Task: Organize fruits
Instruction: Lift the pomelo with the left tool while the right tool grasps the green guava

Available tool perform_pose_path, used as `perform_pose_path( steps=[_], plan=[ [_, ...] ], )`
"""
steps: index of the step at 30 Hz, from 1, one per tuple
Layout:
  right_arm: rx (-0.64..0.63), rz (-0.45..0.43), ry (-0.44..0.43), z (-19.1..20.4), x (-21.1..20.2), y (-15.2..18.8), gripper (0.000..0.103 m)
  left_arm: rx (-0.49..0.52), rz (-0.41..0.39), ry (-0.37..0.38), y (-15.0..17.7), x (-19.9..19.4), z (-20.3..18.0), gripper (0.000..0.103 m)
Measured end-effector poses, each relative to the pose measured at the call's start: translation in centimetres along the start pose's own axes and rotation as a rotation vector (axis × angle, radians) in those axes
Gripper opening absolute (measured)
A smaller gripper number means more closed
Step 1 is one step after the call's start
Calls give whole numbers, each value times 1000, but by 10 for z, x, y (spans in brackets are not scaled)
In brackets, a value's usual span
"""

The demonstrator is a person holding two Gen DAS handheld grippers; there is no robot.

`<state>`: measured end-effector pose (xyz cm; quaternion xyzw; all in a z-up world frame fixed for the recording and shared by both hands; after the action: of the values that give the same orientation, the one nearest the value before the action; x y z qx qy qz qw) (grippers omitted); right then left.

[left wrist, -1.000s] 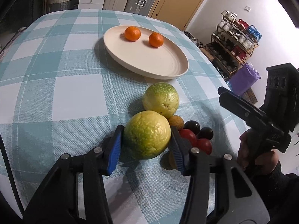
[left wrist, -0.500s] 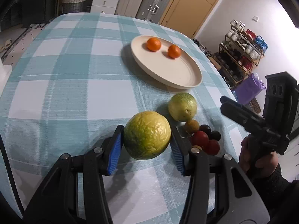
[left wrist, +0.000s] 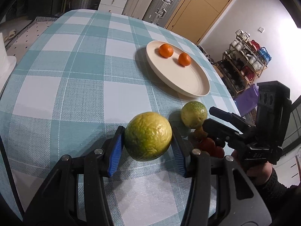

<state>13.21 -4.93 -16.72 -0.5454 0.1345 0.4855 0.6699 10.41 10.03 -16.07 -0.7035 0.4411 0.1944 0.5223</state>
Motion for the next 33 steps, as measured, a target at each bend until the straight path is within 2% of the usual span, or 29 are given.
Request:
perform_pose_path(
  steps=[6, 11, 16, 18, 33],
  plan=[
    [3, 43, 30, 1, 15, 1, 103, -11, 13, 4, 3, 5, 2, 46],
    [11, 54, 9, 4, 20, 0, 101, -17, 22, 9, 5, 9, 2, 46],
    [7, 64, 12, 7, 24, 1, 61, -17, 27, 9, 6, 11, 1, 46],
    [10, 63, -6, 8, 24, 1, 55, -18, 27, 7, 6, 11, 0, 46],
    [73, -11, -65, -7, -3, -5, 54, -2, -3, -15, -6, 3, -8, 46]
  ],
)
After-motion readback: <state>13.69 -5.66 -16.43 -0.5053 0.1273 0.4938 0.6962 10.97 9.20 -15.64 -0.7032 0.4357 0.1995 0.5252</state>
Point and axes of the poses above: each gripper's, at about its wrist camera, not at the fingertips, and x roughly the way its jaws point, z to its left, y to its underside, the point moved 7 cm from there along x, roughly the way its jaws point, and after that the axes turned 5 degrees about x, right-handed, at the moved point
